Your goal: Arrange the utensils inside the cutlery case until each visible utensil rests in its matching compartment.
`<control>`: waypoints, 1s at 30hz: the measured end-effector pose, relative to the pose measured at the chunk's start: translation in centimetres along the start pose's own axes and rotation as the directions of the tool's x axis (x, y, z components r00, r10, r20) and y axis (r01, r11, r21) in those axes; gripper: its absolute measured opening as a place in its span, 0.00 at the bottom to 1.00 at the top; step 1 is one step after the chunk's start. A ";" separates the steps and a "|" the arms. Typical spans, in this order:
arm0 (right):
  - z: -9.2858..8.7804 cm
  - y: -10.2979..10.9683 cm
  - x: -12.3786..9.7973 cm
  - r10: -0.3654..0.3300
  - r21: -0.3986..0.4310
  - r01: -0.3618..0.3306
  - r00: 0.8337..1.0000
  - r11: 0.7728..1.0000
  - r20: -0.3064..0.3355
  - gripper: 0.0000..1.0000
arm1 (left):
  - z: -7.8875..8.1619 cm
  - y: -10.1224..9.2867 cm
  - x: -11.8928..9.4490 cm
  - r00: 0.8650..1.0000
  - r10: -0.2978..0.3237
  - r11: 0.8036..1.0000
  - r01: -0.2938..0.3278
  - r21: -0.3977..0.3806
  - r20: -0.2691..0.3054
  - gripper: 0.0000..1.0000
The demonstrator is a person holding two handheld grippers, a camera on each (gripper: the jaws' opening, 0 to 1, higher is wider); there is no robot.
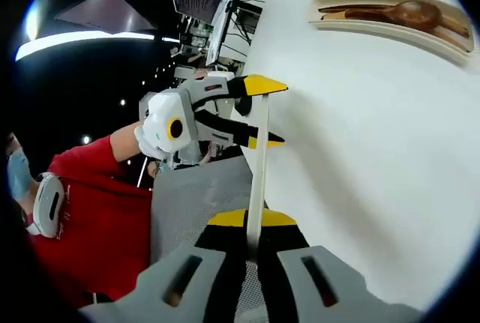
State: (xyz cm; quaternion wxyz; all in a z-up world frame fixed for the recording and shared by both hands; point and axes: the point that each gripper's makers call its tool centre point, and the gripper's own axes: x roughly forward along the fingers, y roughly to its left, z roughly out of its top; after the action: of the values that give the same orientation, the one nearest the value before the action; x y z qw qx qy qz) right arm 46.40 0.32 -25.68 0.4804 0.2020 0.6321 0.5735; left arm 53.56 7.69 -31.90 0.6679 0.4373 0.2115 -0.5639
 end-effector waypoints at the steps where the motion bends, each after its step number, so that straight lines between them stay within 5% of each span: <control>1: 0.0 0.1 0.0 0.000 -0.003 0.000 1.000 1.000 -0.006 0.00 | 0.1 0.0 0.0 1.000 -0.004 1.000 0.004 0.004 0.002 0.46; 9: 0.4 0.9 -0.5 0.032 0.029 -0.032 0.999 0.999 0.000 0.01 | 0.3 -0.5 -0.6 0.999 -0.043 0.999 0.043 -0.020 0.007 0.43; 15: 1.3 1.0 -0.9 0.051 -0.027 -0.048 0.995 0.998 0.087 0.03 | 0.0 -0.1 -1.1 0.999 -0.041 0.999 0.041 -0.023 -0.006 0.43; 18: 2.1 1.0 -1.2 0.064 -0.012 -0.063 0.983 0.998 0.172 0.13 | -0.3 0.0 -1.1 0.999 -0.042 0.999 0.041 -0.030 -0.013 0.43; 23: 3.2 -0.3 -1.9 0.042 0.000 -0.044 0.944 0.999 0.326 0.13 | -0.5 0.1 -1.1 0.999 -0.039 0.997 0.037 -0.068 -0.016 0.43; 29: 3.7 -1.7 -2.6 -0.014 0.008 0.011 0.906 1.000 0.423 0.03 | -0.5 0.6 -0.7 0.999 -0.032 0.997 0.030 -0.072 -0.026 0.43; 30: 4.4 -1.7 -3.0 -0.015 -0.004 0.019 0.881 1.000 0.473 0.04 | -0.5 0.9 -0.7 0.999 -0.031 0.997 0.029 -0.076 -0.025 0.43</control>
State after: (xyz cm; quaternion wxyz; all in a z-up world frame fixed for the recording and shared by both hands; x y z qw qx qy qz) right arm 51.92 -0.20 -25.62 0.6260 0.3281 0.4950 0.5055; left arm 54.34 8.46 -31.35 0.6727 0.4158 0.2477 -0.5597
